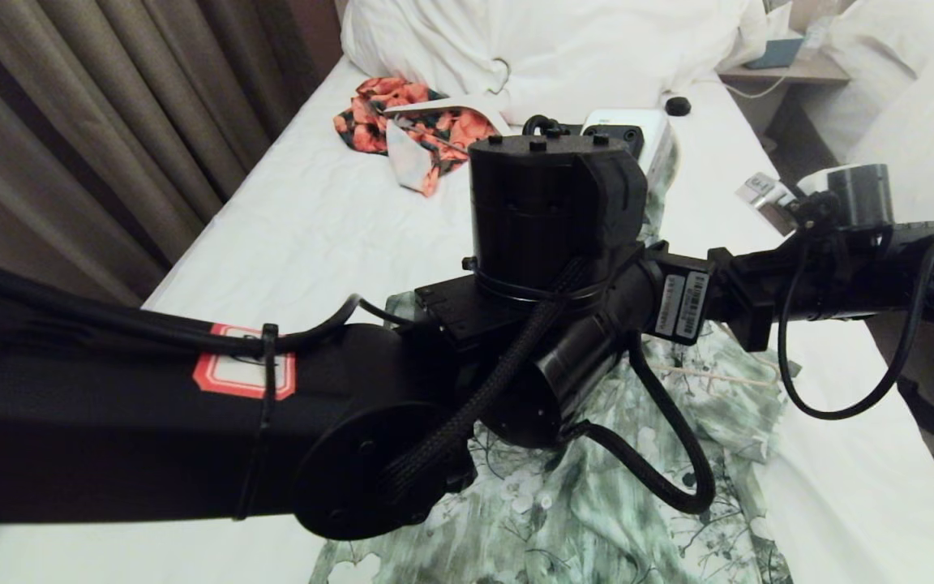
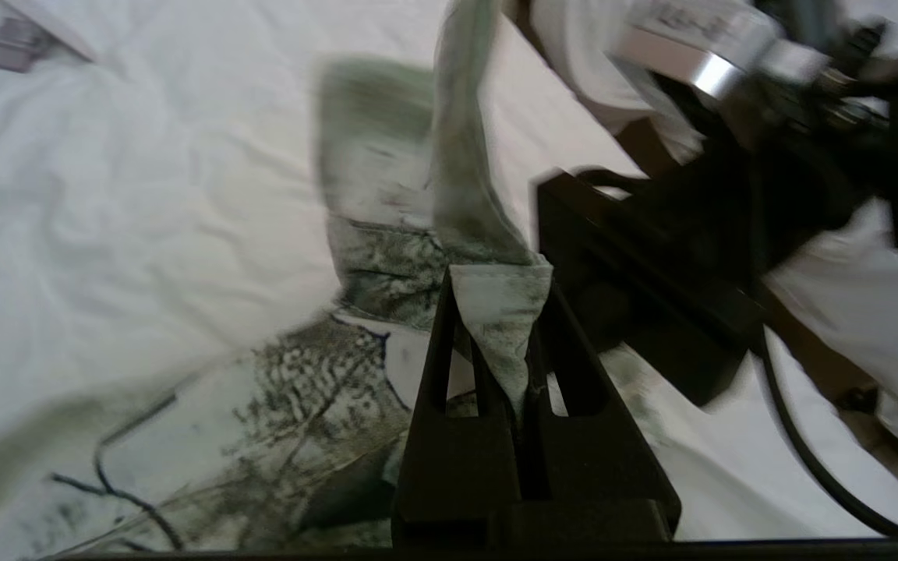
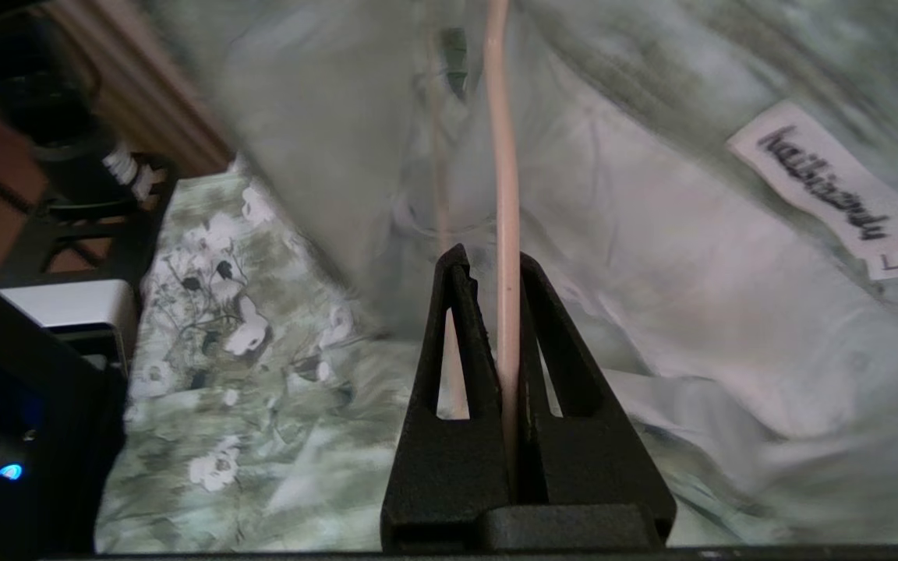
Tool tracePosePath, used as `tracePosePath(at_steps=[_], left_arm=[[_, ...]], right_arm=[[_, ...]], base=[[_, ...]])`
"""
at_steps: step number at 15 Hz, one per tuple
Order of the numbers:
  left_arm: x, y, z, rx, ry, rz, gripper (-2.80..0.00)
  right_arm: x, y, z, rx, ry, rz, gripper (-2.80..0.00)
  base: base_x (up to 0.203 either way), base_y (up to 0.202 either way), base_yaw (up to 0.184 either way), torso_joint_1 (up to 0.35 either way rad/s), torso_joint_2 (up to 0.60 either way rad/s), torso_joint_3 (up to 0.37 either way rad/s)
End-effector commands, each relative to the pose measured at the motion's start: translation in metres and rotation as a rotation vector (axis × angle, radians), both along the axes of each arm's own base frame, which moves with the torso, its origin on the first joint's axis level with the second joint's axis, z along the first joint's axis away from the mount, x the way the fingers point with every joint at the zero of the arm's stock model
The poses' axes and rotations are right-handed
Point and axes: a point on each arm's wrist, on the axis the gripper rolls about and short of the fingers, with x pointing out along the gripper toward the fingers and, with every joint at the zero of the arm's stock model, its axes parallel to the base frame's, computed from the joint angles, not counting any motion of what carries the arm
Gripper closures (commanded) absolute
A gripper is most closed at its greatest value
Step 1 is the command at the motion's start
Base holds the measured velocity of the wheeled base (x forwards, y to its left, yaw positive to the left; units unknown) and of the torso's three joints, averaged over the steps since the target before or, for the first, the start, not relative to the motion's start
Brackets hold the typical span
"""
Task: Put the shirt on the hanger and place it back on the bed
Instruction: Hook one side of the shirt onto the hanger
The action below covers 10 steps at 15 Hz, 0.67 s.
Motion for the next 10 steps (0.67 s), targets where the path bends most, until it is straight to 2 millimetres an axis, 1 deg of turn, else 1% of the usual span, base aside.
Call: tracePosePath(at_steps=[1,3,5,8,10], left_arm=[[-0.011,0.003,0.002,-0.002,0.000,-0.008,0.00],[-0.015,-0.001,0.002,-0.002,-0.002,-0.023,0.00],[-0.019,-0.009,0.003,-0.008,-0.008,-0.043,0.00],[-0.011,-0.021,-0.004,0.020,-0.025,-0.038,0.00],[-0.012,-0.023,-0.004,0.037,-0.039,-0.041,0.00]], right_arm=[[0.000,-0.004,0.001,0.003,-0.005,-0.004,0.00],[0.002,-0.004,-0.002,0.002,0.003,-0.004,0.00],[0.001,0.002,-0.004,0.001,0.008,0.011,0.00],[-0.003,0.017,-0.003,0.001,0.005,0.054,0.00],[-0.004,0.019,-0.002,0.002,0.001,0.061,0.00]], base=[[0.000,0.000,0.000,0.000,0.00,0.000],[0.000,0.000,0.000,0.000,0.00,0.000],[0.000,0.000,0.000,0.000,0.00,0.000],[0.000,0.000,0.000,0.000,0.00,0.000],[0.000,0.000,0.000,0.000,0.00,0.000]])
